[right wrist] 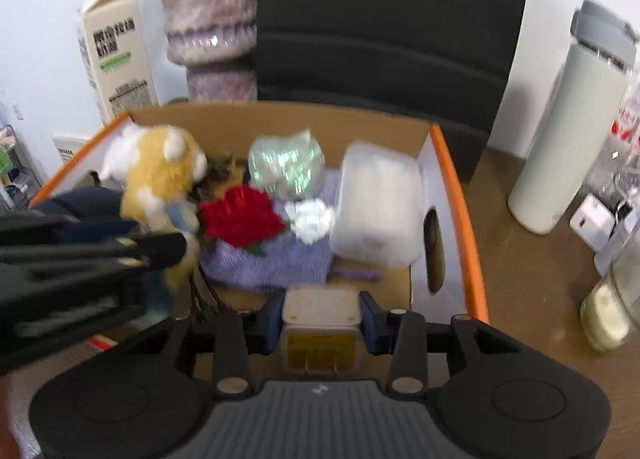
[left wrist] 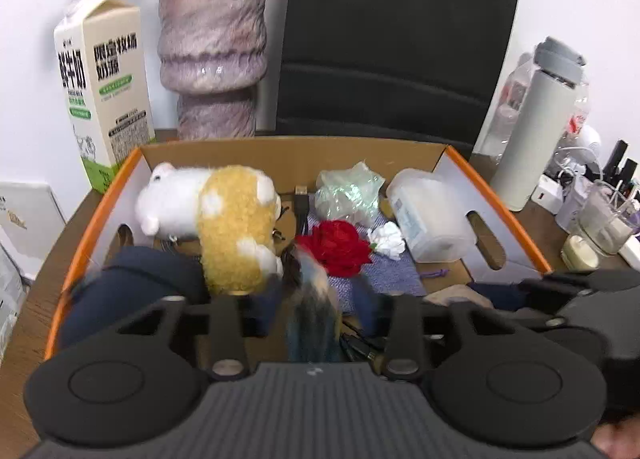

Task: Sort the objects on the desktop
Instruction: 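Carry the snack packet and cube charger into the box and release them, then move both open tools back toward the white caps on the table, then grasp a white cap with the left tool while the right tool grasps the round white device, then carry the white cap and round white device into the box and release them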

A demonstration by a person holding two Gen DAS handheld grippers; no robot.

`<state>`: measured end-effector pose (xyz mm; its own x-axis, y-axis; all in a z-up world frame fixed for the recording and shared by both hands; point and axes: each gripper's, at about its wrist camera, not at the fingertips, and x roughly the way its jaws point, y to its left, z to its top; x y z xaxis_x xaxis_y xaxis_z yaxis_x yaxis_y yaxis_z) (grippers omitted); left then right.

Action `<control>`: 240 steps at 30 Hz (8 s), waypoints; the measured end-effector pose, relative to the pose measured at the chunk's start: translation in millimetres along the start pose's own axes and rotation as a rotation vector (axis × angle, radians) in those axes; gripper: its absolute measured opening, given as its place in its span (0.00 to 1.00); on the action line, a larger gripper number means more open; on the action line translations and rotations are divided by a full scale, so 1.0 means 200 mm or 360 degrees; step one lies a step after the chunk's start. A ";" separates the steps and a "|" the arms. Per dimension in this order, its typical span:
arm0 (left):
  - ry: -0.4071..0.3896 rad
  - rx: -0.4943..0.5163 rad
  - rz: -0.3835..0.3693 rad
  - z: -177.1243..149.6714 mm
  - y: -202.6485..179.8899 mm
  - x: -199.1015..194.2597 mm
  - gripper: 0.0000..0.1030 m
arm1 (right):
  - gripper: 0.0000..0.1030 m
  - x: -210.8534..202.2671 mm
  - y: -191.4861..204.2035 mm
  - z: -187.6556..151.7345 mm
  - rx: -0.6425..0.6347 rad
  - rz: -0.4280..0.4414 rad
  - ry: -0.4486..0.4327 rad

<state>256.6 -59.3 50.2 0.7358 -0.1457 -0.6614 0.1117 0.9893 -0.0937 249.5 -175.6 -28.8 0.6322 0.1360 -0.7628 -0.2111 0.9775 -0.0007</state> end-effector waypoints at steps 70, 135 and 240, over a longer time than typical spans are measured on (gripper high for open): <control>-0.0023 -0.0037 0.0293 -1.22 0.11 -0.98 1.00 | 0.86 -0.88 0.39 -1.27 -0.0019 -0.0094 -0.0368; -0.0130 0.0044 -0.0085 -0.56 0.10 -0.14 0.40 | 0.55 -0.27 -0.08 -0.60 0.0172 0.0002 -0.0337; 0.0301 -0.0035 -0.0028 0.03 0.17 -0.32 0.84 | 0.57 -0.23 -0.09 0.01 0.0070 -0.0009 0.0292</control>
<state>217.5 -15.9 93.3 0.5950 -0.1619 -0.7873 0.1073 0.9867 -0.1218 225.2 -199.2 7.1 0.4861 0.1025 -0.8679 -0.1722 0.9849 0.0198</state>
